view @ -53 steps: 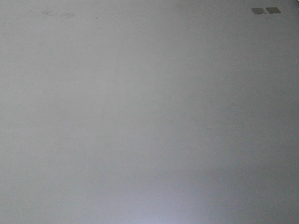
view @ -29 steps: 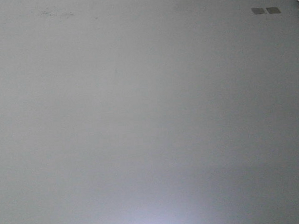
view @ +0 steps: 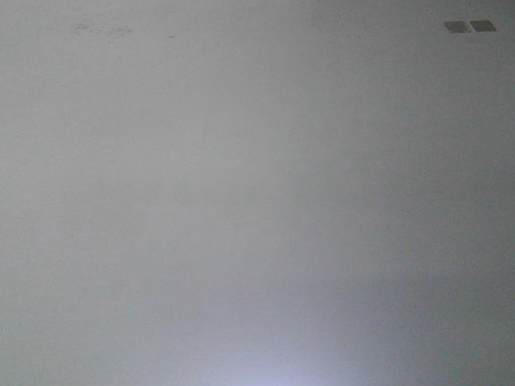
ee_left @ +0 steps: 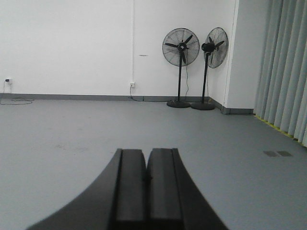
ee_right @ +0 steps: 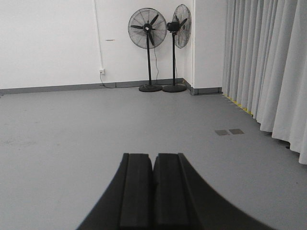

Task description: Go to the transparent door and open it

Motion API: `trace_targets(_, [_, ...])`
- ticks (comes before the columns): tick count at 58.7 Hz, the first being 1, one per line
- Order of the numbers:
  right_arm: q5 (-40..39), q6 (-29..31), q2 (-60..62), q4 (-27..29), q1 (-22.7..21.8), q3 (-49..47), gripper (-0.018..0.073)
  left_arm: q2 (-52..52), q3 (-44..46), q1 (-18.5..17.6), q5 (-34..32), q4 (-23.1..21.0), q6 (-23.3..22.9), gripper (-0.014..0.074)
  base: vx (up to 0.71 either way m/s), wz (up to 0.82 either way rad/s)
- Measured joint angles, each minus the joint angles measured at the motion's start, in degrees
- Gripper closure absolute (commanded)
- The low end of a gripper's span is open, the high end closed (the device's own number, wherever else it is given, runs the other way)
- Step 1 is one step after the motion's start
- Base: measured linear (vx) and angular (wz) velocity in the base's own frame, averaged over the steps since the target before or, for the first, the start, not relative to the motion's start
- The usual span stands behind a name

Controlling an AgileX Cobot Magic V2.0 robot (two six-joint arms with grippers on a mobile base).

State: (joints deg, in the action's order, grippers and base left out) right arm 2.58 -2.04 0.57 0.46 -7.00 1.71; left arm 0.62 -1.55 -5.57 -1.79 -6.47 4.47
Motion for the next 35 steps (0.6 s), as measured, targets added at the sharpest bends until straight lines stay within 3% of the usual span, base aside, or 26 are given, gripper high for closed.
trace_targets(35, [0.0,0.0,0.0,0.0,0.0,0.0,0.0564,0.0,0.0,0.0,0.0,0.0,0.0,0.0602,0.42,-0.05])
